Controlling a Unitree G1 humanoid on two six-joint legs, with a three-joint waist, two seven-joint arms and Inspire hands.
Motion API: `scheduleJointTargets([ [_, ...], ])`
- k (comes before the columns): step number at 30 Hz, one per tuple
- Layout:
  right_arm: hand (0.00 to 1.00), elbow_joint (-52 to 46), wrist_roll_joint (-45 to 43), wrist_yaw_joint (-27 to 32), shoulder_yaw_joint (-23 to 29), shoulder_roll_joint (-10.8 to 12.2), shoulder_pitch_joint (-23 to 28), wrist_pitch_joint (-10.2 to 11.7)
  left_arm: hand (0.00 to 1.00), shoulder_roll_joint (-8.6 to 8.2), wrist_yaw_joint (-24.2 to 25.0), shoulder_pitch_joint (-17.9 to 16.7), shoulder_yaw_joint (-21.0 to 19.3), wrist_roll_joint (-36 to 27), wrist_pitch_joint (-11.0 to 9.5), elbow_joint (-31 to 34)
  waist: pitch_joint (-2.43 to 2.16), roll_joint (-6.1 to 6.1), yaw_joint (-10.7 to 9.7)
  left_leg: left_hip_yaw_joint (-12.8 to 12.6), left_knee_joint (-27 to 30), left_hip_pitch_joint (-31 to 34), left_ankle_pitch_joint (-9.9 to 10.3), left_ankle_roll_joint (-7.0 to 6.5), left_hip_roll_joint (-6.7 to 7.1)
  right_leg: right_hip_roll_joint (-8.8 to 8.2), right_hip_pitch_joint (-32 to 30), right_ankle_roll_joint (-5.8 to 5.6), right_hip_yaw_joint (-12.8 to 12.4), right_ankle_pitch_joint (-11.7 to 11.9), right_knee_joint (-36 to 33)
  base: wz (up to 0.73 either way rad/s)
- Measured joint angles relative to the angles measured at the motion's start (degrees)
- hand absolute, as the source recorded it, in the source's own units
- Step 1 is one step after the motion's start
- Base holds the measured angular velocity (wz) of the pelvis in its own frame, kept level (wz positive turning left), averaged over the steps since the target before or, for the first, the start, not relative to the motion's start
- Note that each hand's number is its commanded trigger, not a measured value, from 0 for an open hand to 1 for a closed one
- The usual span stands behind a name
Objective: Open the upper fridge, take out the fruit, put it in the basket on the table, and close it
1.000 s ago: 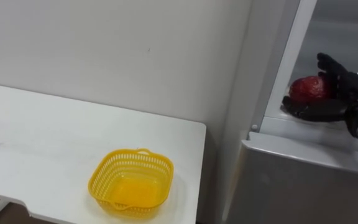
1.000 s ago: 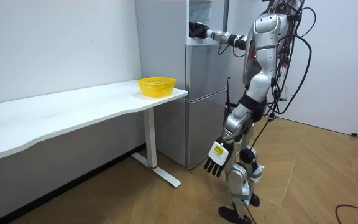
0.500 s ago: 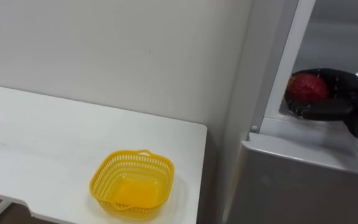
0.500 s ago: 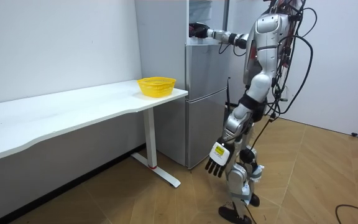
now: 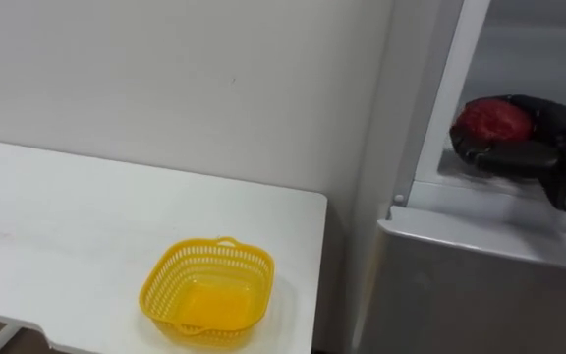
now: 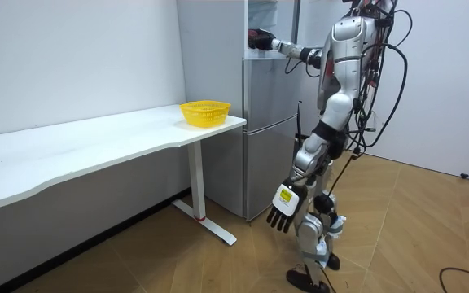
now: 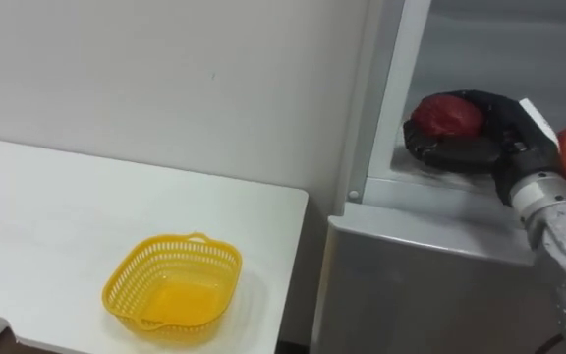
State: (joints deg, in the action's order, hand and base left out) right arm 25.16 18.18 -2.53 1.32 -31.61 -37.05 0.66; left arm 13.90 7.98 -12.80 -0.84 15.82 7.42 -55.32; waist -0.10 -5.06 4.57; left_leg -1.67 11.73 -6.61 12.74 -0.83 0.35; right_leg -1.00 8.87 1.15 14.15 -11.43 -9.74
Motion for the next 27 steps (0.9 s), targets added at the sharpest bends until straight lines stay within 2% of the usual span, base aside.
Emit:
scheduleJointTargets([
  [5, 1.0, -15.7, -2.6, 5.6, 0.3, 2.7, 10.2, 0.0, 0.0, 0.07, -1.5, 0.3, 1.8, -0.4, -1.5, -1.0, 0.0, 0.06, -0.6, -0.4, -0.4, -0.3, 0.0, 0.01, -0.17, 0.12, 0.1, 0.0, -0.8, 0.0, 0.1, -0.03],
  [8, 1.0, -21.1, -3.0, 6.7, 0.0, 4.7, 13.6, 0.1, 0.0, 0.07, -2.5, -0.2, 2.5, -0.4, -1.8, -1.6, 0.15, 0.31, -1.8, -1.2, -0.4, 0.0, 0.0, 0.04, -0.58, 0.14, -0.1, 0.0, -1.3, 0.0, 0.1, -0.1],
  [9, 1.0, -23.8, -3.0, 7.1, 0.0, 4.9, 15.4, 0.0, 0.0, 0.03, -2.5, -0.3, 2.6, 0.1, -2.0, -1.6, 0.22, 0.61, -2.2, -1.3, -0.4, 0.2, 0.0, 0.03, -0.56, 0.19, -0.4, 0.0, -1.3, 0.0, 0.1, 0.0],
  [11, 1.0, -28.3, -3.2, 7.6, 0.5, 6.0, 18.2, 0.0, 0.0, -0.35, -2.4, -0.7, 2.1, 0.4, -2.2, -1.9, -0.01, 1.11, -3.0, -1.3, -0.4, 0.7, 0.0, 0.02, -0.47, 0.14, -1.0, 0.0, -1.3, 0.0, 0.0, 0.0],
  [13, 1.0, -32.2, -3.4, 8.4, 1.1, 6.8, 20.5, 0.0, 0.0, -0.65, -2.5, -1.4, 1.4, 0.9, -2.4, -2.1, -0.03, 1.65, -3.2, -1.3, -0.3, 0.9, 0.0, 0.0, -0.41, 0.11, -1.2, 0.0, -1.4, 0.0, -0.1, -0.02],
  [15, 1.0, -34.9, -3.9, 9.6, 1.6, 7.8, 21.3, 0.1, 0.0, -0.88, -2.6, -2.0, 1.4, 0.8, -2.7, -2.0, -0.14, 1.98, -4.1, -1.4, -0.3, 0.9, 0.0, 0.0, -0.41, 0.11, -1.3, 0.0, -1.4, 0.0, -0.1, 0.0],
  [16, 1.0, -35.9, -4.4, 10.3, 1.9, 8.3, 21.4, 0.8, 0.0, -1.14, -2.8, -2.2, 1.5, 0.8, -2.8, -2.0, -0.11, 2.12, -4.4, -1.4, -0.3, 0.8, 0.0, 0.0, -0.42, 0.13, -1.2, 0.0, -1.4, 0.0, -0.2, 0.0],
  [18, 1.0, -37.5, -5.1, 11.6, 2.5, 8.4, 21.6, 1.3, 0.0, -1.38, -2.8, -2.4, 1.6, 0.7, -3.2, -2.0, -0.07, 2.16, -4.7, -1.4, -0.2, 0.8, 0.0, 0.01, -0.41, 0.2, -1.2, 0.01, -1.4, 0.0, -0.2, 0.0],
  [23, 1.0, -42.5, -10.2, 14.9, 2.5, 8.4, 23.0, 4.8, 0.0, -1.44, -2.8, -3.0, 2.0, 0.6, -5.2, -2.1, 0.13, 2.14, -4.7, -1.5, 0.0, 1.0, 0.0, 0.04, -0.46, 0.39, -1.1, 0.16, -1.5, 0.1, -0.2, 0.0],
  [25, 1.0, -44.7, -12.5, 15.6, 2.5, 8.5, 23.3, 4.9, 0.0, -1.54, -2.7, -3.0, 2.2, 0.6, -5.4, -2.1, 0.2, 2.33, -4.8, -1.5, 0.0, 1.2, 0.0, 0.05, -0.51, 0.42, -1.5, 0.18, -1.7, 0.1, -0.3, 0.0],
  [27, 1.0, -47.3, -13.8, 15.7, 2.5, 9.3, 23.8, 6.4, 0.0, -1.62, -2.5, -2.9, 2.2, 0.6, -5.4, -2.1, 0.24, 2.55, -4.8, -1.5, 0.0, 1.9, 0.1, 0.05, -0.57, 0.44, -2.3, 0.19, -1.8, 0.1, -0.8, 0.0],
])
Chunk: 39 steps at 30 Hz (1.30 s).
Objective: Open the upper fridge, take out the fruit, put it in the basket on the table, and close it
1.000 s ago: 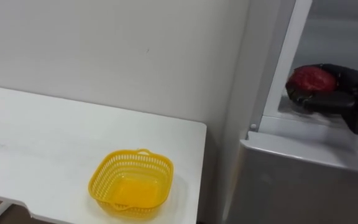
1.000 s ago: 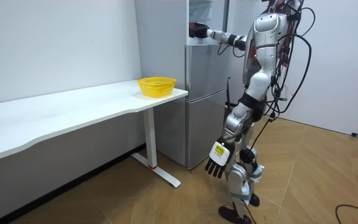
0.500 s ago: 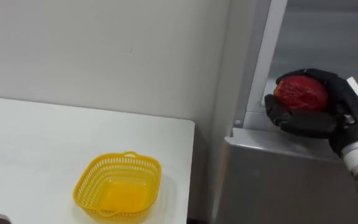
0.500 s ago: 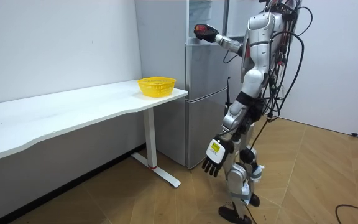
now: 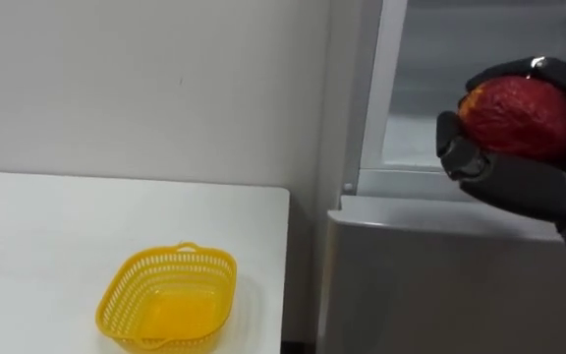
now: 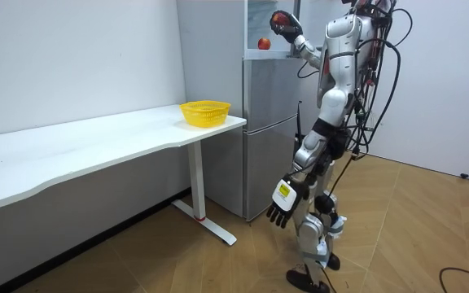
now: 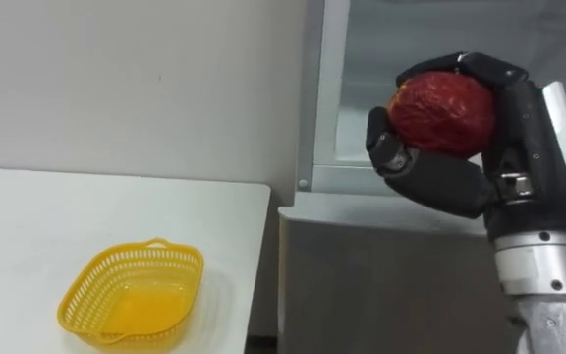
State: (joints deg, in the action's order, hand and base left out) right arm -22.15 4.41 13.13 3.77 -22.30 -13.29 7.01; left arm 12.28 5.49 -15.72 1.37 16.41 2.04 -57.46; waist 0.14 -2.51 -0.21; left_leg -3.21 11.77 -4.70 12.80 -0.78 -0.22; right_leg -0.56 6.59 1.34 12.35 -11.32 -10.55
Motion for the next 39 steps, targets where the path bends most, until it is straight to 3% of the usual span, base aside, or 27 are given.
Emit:
scheduleJointTargets([
  [3, 1.0, -1.1, -0.3, 0.0, 0.0, 0.4, 0.0, 1.0, 0.0, -0.09, 0.1, 0.0, 0.0, 0.0, 0.0, 0.0, -0.01, 0.25, 0.0, -0.1, 0.0, 0.2, 0.0, -0.01, 0.0, -0.04, -0.3, 0.01, -0.1, 0.0, -0.2, 0.0],
  [8, 1.0, -2.7, -2.6, -0.5, -0.9, 1.3, 0.0, 1.2, 0.0, -0.34, 0.3, 0.2, 0.3, 0.1, -0.1, 0.1, -0.58, 0.94, 0.8, -1.3, -0.4, 0.0, 0.0, -0.02, -0.05, -0.02, -0.9, 0.07, -1.2, 0.0, -0.3, -0.12],
  [15, 1.0, -4.2, -6.4, -6.5, -7.1, 1.4, 0.0, 1.2, 0.0, 0.11, 1.5, 1.1, 0.9, 1.1, -0.1, 0.0, -0.39, 0.31, 1.5, -1.3, -0.4, -0.2, -0.1, 0.0, -0.04, -0.11, -0.6, 0.07, -1.1, 0.0, -0.2, -0.01],
  [19, 1.0, -4.1, -9.8, -10.4, -8.5, 1.6, -1.0, 1.0, 0.0, 0.65, 1.4, 1.9, 1.6, 1.3, -0.2, -0.1, 0.23, -0.66, 4.0, -0.7, -0.4, 0.0, -0.1, -0.02, -0.01, -0.07, -0.7, 0.07, -1.0, 0.0, -0.2, 0.01],
  [23, 1.0, -3.5, -12.0, -12.5, -10.4, 1.6, -2.8, 0.7, 0.0, 0.82, 1.3, 3.4, 1.7, 1.1, -0.1, -1.6, 0.57, -2.14, 5.9, 0.4, -0.1, 0.5, -0.1, -0.02, 0.08, -0.17, -0.6, 0.06, 0.5, 0.0, -0.1, 0.15],
  [26, 1.0, -2.0, -16.3, -12.8, -12.6, 1.7, -4.1, 0.3, 0.0, 0.76, 1.4, 3.5, 1.7, 1.3, 0.2, -1.6, 0.49, -2.89, 7.4, 1.4, 0.0, 1.3, -0.1, -0.01, 0.07, -0.28, -0.8, 0.06, 2.0, 0.0, -0.1, 0.18],
  [28, 1.0, -0.3, -19.3, -13.4, -13.9, 1.7, -5.6, -0.1, 0.0, 0.72, 1.7, 3.6, 1.7, 1.8, 0.3, -1.6, 0.19, -3.33, 8.0, 2.1, 0.3, 2.0, 0.0, -0.01, 0.11, -0.27, -1.1, 0.06, 2.3, 0.0, -0.1, 0.19],
  [32, 1.0, 6.9, -23.0, -14.5, -17.2, 1.7, -10.3, -1.1, 0.0, 1.67, 3.1, 3.8, 2.4, 2.0, 0.4, -1.2, 0.42, -4.19, 9.0, 3.5, 1.1, 2.6, -0.1, 0.03, 0.17, -0.34, -1.1, 0.06, 3.6, 0.0, -0.1, 0.18],
  [35, 1.0, 11.8, -25.2, -15.2, -18.6, 1.5, -11.3, -1.6, 0.0, 1.87, 4.1, 4.1, 2.0, 2.0, 0.4, -0.7, 0.64, -5.59, 10.9, 3.6, 1.3, 3.2, -0.2, 0.16, 0.36, -0.31, -1.6, 0.06, 3.8, 0.0, -0.1, 0.05],
  [39, 1.0, 19.2, -25.2, -15.3, -18.8, 0.3, -12.0, -2.2, 0.0, 2.11, 4.3, 4.5, 1.1, 2.1, 0.4, -0.1, 0.8, -6.75, 11.9, 5.0, 2.0, 4.1, -0.2, 0.14, 0.66, -0.67, -1.7, 0.06, 5.2, 0.0, -0.1, 0.18],
])
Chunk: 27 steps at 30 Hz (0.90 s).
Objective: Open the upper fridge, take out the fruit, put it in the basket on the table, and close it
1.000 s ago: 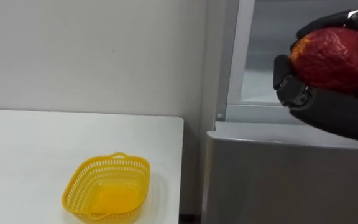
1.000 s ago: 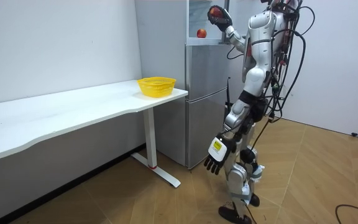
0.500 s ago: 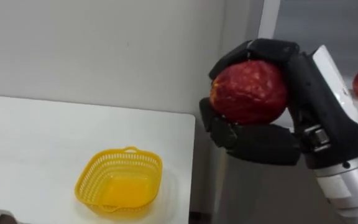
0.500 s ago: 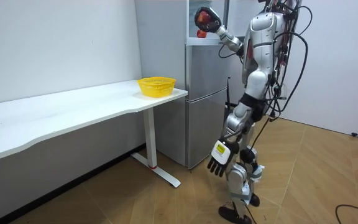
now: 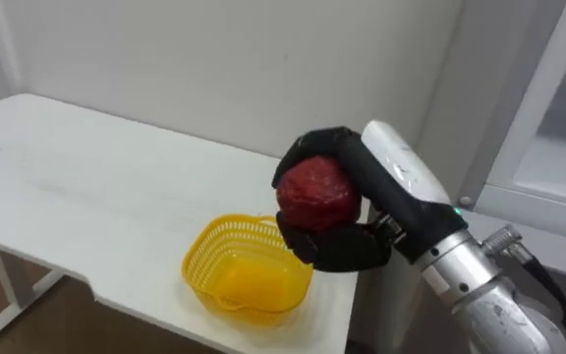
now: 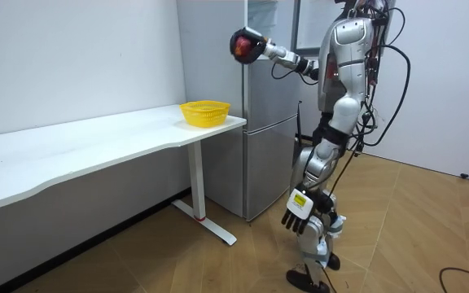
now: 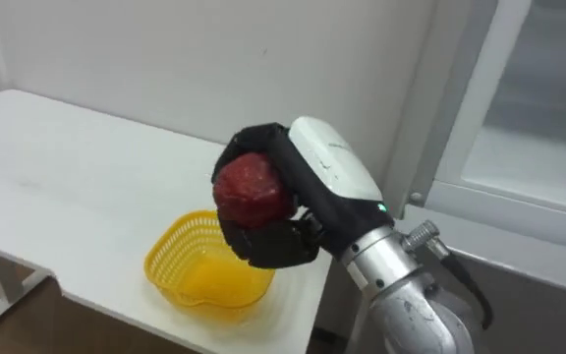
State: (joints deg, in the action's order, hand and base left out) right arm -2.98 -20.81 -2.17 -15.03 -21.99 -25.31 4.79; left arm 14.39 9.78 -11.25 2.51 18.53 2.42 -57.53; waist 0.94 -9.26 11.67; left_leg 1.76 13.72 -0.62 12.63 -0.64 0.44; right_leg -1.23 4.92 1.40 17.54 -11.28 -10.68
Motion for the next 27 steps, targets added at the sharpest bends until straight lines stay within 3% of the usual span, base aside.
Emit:
scheduleJointTargets([
  [1, 1.0, 1.1, 0.0, 0.0, 0.0, -0.5, -0.5, -0.7, 0.0, 0.32, 0.0, 0.0, -0.1, -0.3, 0.0, -0.1, 0.24, -0.5, 0.4, 0.2, 0.1, 0.4, 0.0, 0.0, 0.02, -0.26, -0.2, 0.0, 0.3, 0.0, 0.0, 0.1],
  [5, 1.0, 6.2, 0.5, 0.0, 0.0, -1.7, -2.8, -1.1, 0.0, 0.61, -0.1, -0.2, 0.0, -0.3, 0.1, -0.1, 0.43, -2.07, 0.9, 1.6, 1.4, 2.3, 0.0, -0.01, 0.33, -0.28, -0.6, -0.01, 2.2, 0.0, 0.0, 0.2],
  [8, 1.0, 11.0, 0.4, 0.0, 0.0, -1.8, -5.2, -1.3, 0.0, 0.8, 0.5, -0.3, -0.1, -0.3, 0.1, -0.1, 0.22, -3.06, 1.8, 2.1, 2.2, 3.1, 0.0, 0.01, 0.33, -0.33, -0.9, -0.01, 2.7, 0.0, 0.0, 0.17],
  [12, 1.0, 17.9, 0.4, 0.6, -0.1, -1.8, -8.0, -1.2, 0.0, 0.92, 2.3, 0.6, -0.1, -0.3, 0.3, -0.2, 0.37, -3.14, 2.7, 3.2, 3.1, 4.0, 0.1, -0.01, 0.31, -0.36, -1.1, -0.01, 3.2, 0.0, 0.0, 0.14],
  [14, 1.0, 23.2, 0.5, 1.4, -0.4, -1.8, -9.2, -1.2, 0.0, 1.35, 2.6, 1.2, 0.1, -0.4, 0.3, -0.3, 0.8, -3.53, 3.7, 3.2, 3.5, 4.6, 0.2, 0.03, 0.28, -0.42, -1.3, -0.01, 3.3, 0.0, -0.2, 0.02],
  [20, 1.0, 30.7, 0.7, 2.5, -4.4, -2.2, -9.9, -1.1, 0.0, 2.83, 3.3, 2.9, 0.8, -0.4, 0.5, -2.3, 0.98, -4.4, 5.9, 3.1, 4.2, 6.1, 0.4, 0.08, 0.33, -0.23, -2.6, -0.01, 3.2, 0.0, -1.2, -0.01],
  [27, 1.0, 37.3, 2.8, 3.2, -7.0, -2.1, -15.6, -1.2, 0.0, 3.91, 3.3, 3.8, 2.1, -0.4, 1.1, -2.4, 1.27, -5.95, 5.9, 3.6, 5.6, 7.4, 0.4, 0.06, 0.34, -0.27, -2.7, -0.01, 4.1, 0.0, -1.1, 0.09],
])
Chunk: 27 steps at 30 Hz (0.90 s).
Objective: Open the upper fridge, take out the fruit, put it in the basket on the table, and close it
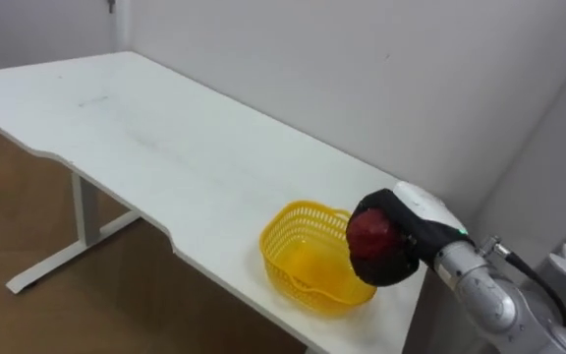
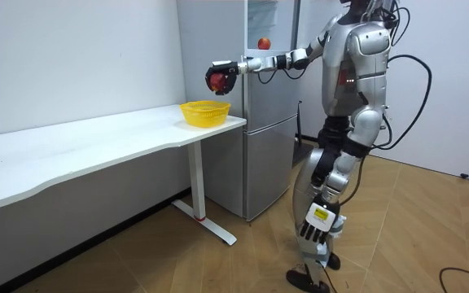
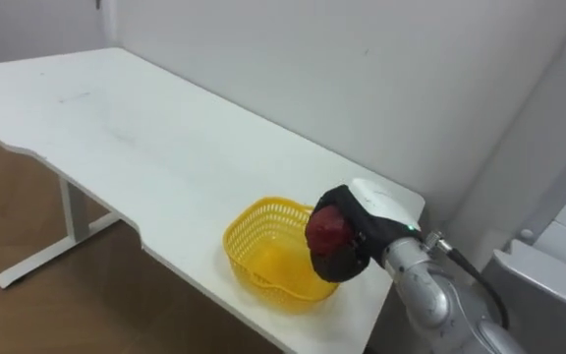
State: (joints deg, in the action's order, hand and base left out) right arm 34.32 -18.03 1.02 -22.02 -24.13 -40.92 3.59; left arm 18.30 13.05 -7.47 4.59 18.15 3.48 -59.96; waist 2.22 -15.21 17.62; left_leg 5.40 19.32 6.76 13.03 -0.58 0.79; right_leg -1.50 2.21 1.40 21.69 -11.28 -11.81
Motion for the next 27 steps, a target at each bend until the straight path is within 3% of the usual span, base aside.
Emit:
scheduleJointTargets([
  [5, 1.0, 1.1, 1.3, 0.8, -1.4, 0.0, -0.7, 0.0, 0.0, 0.48, -1.2, 0.9, 0.2, 0.0, 0.0, -0.3, 0.02, -0.59, 0.5, 0.7, 0.5, 1.0, 0.1, -0.13, 0.11, 0.08, -0.4, 0.0, 0.6, 0.0, 0.0, 0.11],
  [20, 0.98, 1.5, -0.3, 0.8, -3.2, -0.1, -0.9, -0.7, 0.0, 0.51, -1.2, 1.2, 0.2, 0.1, 0.1, -0.2, 0.35, 0.0, 3.1, 1.0, 2.1, 3.7, 0.2, -0.16, 0.05, 0.04, -2.3, 0.13, 1.2, 0.1, -0.1, 0.01],
  [21, 0.68, 1.5, -0.3, 0.8, -3.3, -0.1, -0.9, -0.7, 0.0, 0.51, -1.2, 1.0, 0.2, 0.1, 0.1, -0.2, 0.34, 0.0, 3.2, 1.0, 2.1, 3.7, 0.2, -0.16, 0.05, 0.06, -2.3, 0.13, 1.2, 0.1, -0.1, 0.0],
  [22, 0.11, 1.5, -0.3, 0.8, -3.4, -0.1, -0.9, -0.7, 0.0, 0.5, -1.2, 0.9, 0.2, 0.1, 0.1, -0.2, 0.34, -0.02, 3.2, 1.0, 2.1, 3.7, 0.2, -0.16, 0.05, 0.09, -2.3, 0.13, 1.2, 0.1, -0.1, 0.0],
  [23, 0.0, 1.5, -0.3, 0.8, -3.4, -0.1, -0.9, -0.7, 0.0, 0.52, -1.2, 0.8, 0.1, 0.1, 0.1, -0.2, 0.33, -0.02, 3.2, 1.0, 2.1, 3.7, 0.2, -0.16, 0.06, 0.1, -2.4, 0.13, 1.2, 0.1, -0.1, 0.0],
  [27, 0.0, 1.7, -0.2, 0.8, -3.4, -0.1, -1.0, -1.1, 0.0, 0.51, -1.2, 0.7, 0.2, 0.1, 0.1, -0.1, 0.33, -0.02, 3.2, 1.0, 2.2, 3.8, 0.2, -0.16, 0.06, 0.09, -2.4, 0.14, 1.2, 0.1, -0.1, 0.0],
])
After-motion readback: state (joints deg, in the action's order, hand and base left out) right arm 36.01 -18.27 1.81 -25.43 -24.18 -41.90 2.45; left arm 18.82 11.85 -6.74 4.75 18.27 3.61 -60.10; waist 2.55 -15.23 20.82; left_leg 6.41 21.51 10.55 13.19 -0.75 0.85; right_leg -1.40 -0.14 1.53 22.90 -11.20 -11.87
